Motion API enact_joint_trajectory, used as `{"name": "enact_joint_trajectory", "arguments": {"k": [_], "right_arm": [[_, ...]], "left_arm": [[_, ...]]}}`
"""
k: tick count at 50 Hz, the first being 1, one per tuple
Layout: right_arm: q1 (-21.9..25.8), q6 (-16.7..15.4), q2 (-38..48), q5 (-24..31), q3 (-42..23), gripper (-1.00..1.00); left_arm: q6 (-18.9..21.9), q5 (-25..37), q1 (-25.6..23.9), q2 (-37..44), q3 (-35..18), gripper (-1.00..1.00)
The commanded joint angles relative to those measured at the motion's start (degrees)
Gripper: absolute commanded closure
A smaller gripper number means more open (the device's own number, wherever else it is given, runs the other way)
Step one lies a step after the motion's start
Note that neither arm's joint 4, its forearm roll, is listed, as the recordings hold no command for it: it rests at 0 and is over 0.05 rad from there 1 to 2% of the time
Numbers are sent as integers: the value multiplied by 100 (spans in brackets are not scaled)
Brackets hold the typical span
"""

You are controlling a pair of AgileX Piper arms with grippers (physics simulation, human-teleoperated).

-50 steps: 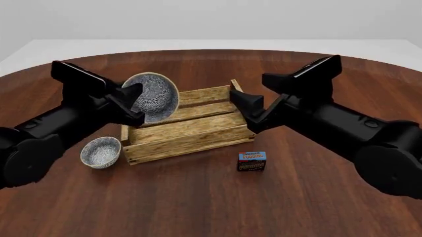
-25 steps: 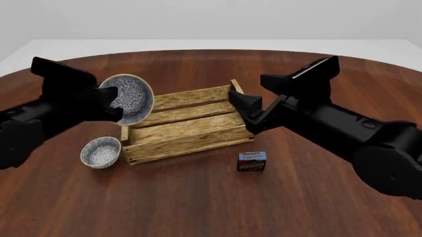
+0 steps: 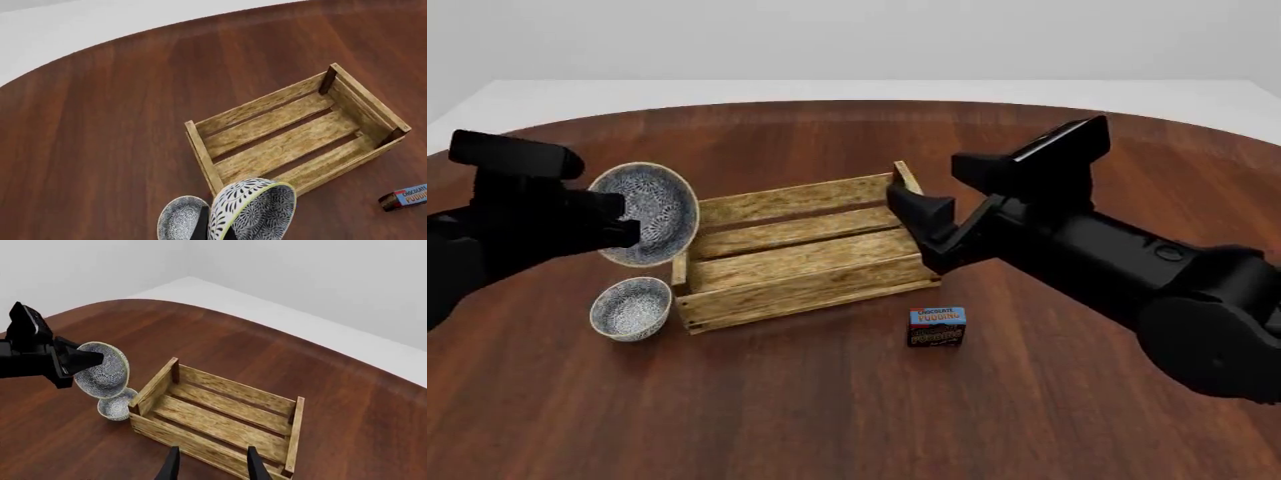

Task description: Stack the right bowl on the left bowl and place them in the tray.

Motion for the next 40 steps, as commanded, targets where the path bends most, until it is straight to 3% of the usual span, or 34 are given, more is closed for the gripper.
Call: {"name": "enact_joint_trajectory", "arguments": {"k": [1,12,35,40], "right_arm": [[-349,-112,-109,303,-9,-100],[-339,-109,-42,278,-12,-100],[-337,-108,-42,280,-13,-100],[-345,-92,-48,289,-21,-100]], "left_arm": [[-439,263,368,-87,74,100],[-606,136,688,-73,269,100],[-684,171,653,-7,264,100],[-622,65,984,208,259,100]]}}
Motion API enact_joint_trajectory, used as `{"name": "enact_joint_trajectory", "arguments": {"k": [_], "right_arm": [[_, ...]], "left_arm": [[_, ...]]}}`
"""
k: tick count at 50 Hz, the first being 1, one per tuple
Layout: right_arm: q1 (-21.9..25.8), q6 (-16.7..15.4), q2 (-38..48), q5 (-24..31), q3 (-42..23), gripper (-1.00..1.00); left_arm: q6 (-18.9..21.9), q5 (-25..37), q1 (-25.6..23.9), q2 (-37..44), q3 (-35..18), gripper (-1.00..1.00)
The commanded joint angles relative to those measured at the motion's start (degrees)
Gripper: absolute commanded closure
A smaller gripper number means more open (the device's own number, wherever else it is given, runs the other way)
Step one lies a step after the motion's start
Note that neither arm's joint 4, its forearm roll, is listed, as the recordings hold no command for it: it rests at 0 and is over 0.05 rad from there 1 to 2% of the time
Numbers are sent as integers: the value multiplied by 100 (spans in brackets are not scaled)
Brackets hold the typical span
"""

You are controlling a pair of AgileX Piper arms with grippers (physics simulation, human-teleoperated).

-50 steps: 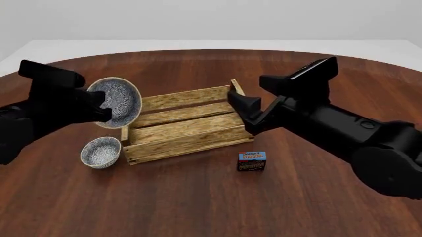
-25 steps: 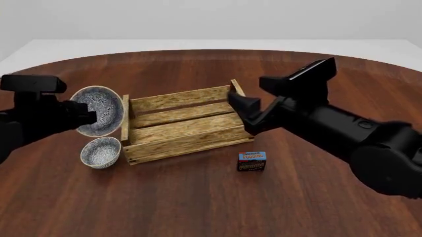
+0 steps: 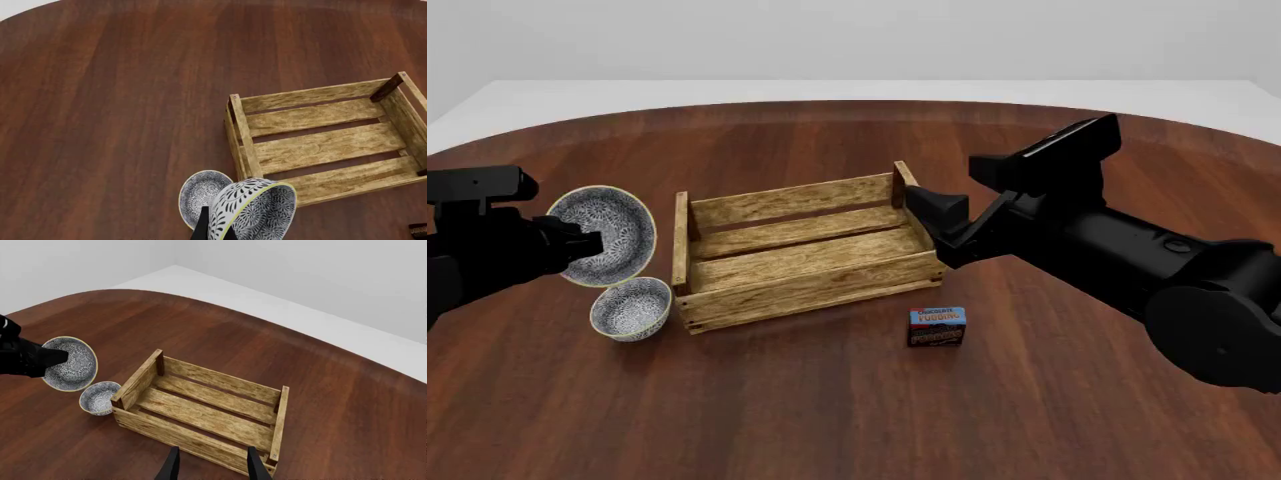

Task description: Stack the right bowl on the left bowl and place them in the tray.

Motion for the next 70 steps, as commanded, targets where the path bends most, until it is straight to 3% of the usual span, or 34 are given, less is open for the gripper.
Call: {"name": "enact_joint_trajectory", "arguments": {"k": [1,5,16,42,70], "right_arm": [[-44,-11,-47,53,-6,-100],[-36,-7,-73,68,-7,-100],[-17,5,-137,100,1,-100],[-6,15,-110,108,-9,-100],[9,28,-78,117,-21,-100]], "left_arm": [[52,-1,65,95,-111,100],[-37,-46,227,242,-105,100],[-400,-458,106,872,-1,100],[-640,-1186,159,1771,155,100],[-858,-1651,181,2087,444,100]]}}
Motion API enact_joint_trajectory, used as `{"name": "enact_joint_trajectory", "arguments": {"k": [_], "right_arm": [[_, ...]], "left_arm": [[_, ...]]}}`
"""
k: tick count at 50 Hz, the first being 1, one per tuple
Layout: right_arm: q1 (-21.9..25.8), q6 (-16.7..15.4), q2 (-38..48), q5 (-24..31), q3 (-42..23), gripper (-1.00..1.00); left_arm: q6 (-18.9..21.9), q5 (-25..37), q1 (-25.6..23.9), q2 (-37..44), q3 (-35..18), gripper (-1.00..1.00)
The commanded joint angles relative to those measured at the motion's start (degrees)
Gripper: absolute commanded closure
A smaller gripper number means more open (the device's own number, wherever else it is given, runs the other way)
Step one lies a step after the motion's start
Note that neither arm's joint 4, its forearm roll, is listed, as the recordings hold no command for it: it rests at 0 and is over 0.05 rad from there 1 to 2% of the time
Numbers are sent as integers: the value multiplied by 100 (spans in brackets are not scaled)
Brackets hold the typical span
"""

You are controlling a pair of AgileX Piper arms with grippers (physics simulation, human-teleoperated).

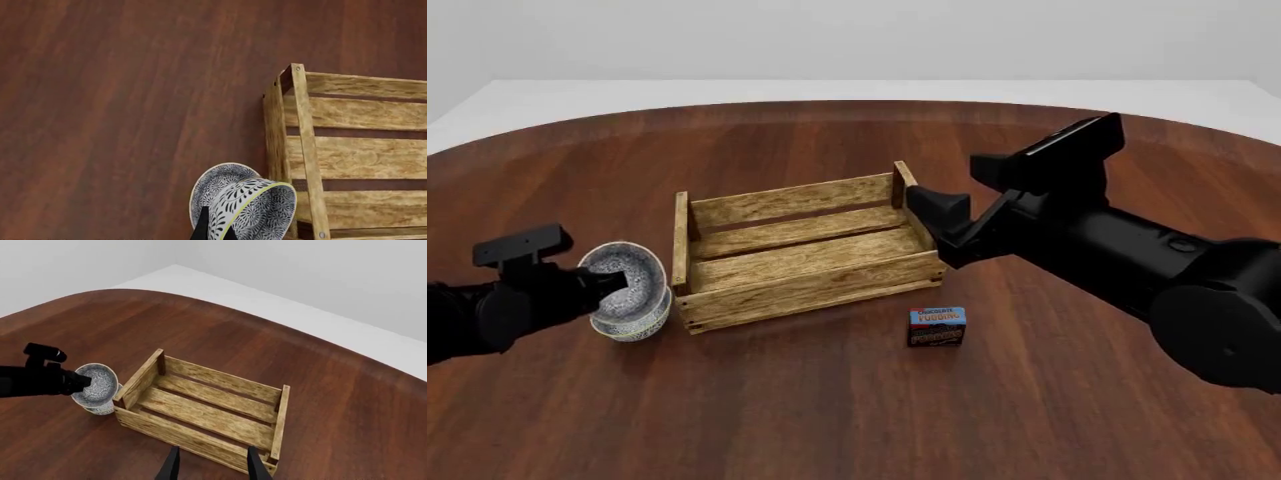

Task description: Stack the right bowl on the left bowl and place them in the tray.

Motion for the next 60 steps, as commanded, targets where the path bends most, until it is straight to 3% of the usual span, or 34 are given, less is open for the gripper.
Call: {"name": "enact_joint_trajectory", "arguments": {"k": [1,25,26,49,55,57,60], "right_arm": [[-4,-5,-32,20,2,-100],[15,-3,-37,25,12,-100],[14,-7,-45,31,13,-100],[22,-31,-89,62,17,-100],[49,-27,-26,45,11,-100],[51,-39,-3,45,8,-100],[50,-36,0,43,9,-100]], "left_arm": [[38,-68,-235,-1,-24,100],[-16,-158,-228,131,39,100],[-24,-150,-232,111,40,-100],[83,292,-269,-414,-38,-100],[280,500,-401,-480,-84,-100],[529,568,-292,-497,-110,-100],[513,635,-483,-628,-75,-100]]}}
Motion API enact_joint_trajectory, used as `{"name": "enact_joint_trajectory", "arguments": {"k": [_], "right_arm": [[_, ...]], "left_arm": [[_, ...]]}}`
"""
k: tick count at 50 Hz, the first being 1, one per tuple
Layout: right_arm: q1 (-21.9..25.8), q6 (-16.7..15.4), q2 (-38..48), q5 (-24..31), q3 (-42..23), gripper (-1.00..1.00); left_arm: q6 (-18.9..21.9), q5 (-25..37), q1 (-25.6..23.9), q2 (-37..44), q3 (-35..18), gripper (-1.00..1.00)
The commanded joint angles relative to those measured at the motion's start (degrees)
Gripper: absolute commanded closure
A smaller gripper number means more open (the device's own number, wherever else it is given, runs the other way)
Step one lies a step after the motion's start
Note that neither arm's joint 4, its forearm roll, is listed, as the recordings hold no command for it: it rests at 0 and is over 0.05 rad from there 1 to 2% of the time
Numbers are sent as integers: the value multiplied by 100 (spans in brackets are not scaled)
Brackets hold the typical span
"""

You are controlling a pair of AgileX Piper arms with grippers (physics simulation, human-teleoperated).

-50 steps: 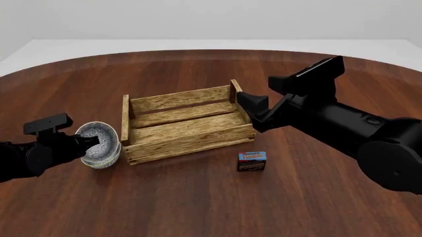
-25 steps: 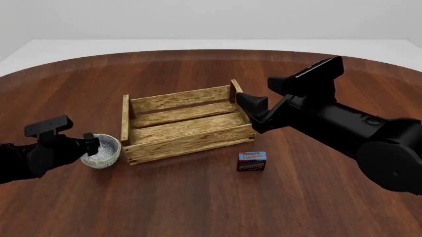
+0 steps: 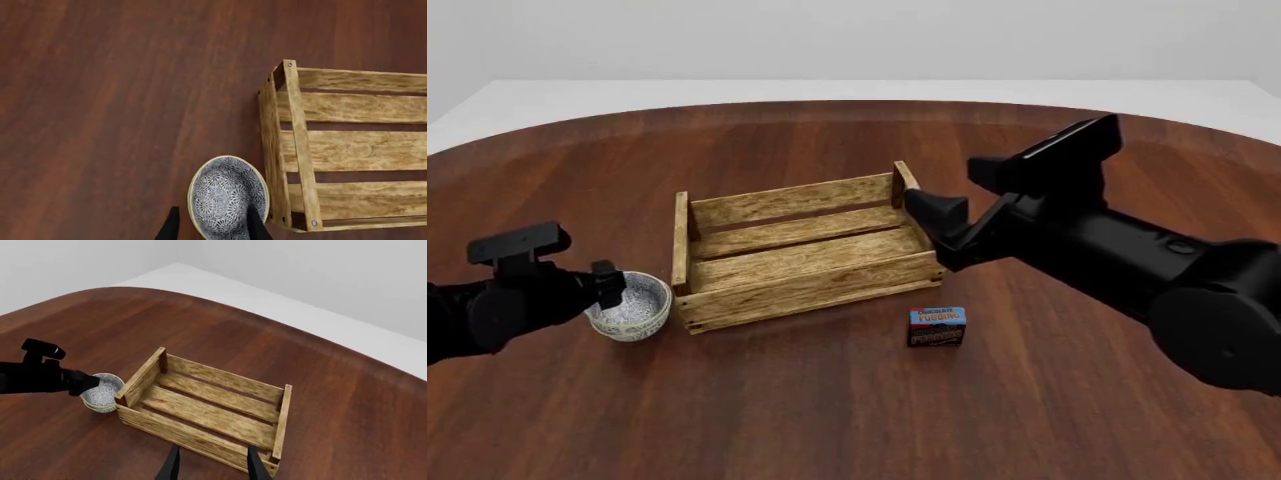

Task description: Stack the right bowl on the left bowl and place them in the tray.

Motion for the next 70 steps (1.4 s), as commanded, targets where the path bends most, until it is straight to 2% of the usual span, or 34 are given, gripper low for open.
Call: {"name": "enact_joint_trajectory", "arguments": {"k": [1,2,10,13,37,40,52,57,70], "right_arm": [[7,-14,15,12,-2,-100],[3,-14,20,7,-2,-100],[10,-12,68,-9,-14,-100],[6,-10,75,-13,-16,-100],[6,-10,75,-13,-16,-100],[18,-10,49,-5,-8,-100],[38,17,38,13,-11,-100],[21,39,-31,43,-6,-100],[54,90,-88,61,16,-100]], "left_arm": [[434,404,-475,-374,-102,-100],[559,433,-492,-428,-97,-100],[714,571,-576,-549,-84,-100],[929,589,-633,-526,-75,-100],[929,589,-633,-526,-75,-100],[1065,532,-502,-442,-47,-100],[1528,378,-492,-2,14,-100],[1851,197,-543,293,92,-100],[2163,-47,-535,704,115,-100]]}}
